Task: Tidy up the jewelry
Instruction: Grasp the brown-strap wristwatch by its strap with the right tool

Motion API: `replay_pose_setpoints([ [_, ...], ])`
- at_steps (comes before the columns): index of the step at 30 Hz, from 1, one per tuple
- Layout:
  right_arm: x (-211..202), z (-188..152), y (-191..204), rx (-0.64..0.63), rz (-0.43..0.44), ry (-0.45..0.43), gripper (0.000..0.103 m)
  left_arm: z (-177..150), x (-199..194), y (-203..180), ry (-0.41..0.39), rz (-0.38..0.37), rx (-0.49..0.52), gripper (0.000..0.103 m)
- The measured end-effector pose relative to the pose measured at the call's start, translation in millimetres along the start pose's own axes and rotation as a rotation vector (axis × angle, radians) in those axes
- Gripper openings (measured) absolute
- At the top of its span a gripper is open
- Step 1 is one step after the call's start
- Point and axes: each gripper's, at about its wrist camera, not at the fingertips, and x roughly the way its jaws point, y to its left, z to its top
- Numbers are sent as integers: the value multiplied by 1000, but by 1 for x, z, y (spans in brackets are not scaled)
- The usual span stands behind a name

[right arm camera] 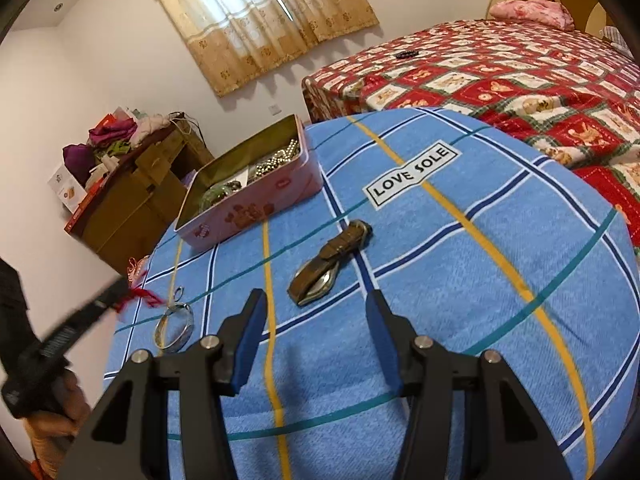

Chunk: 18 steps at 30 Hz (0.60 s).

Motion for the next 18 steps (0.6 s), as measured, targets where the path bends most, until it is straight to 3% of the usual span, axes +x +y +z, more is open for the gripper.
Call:
replay_pose_setpoints([
  [7,4,-2,20,-94,41,13,55,5,-31,5,-63,14,-12,0],
  [14,27,23,2,-35,-75,82,57,0,-26,4,-56,3,-19,0],
  [18,50,34,12,-49,-86,105,57,0,-27,2,-55,-1,-14,0],
])
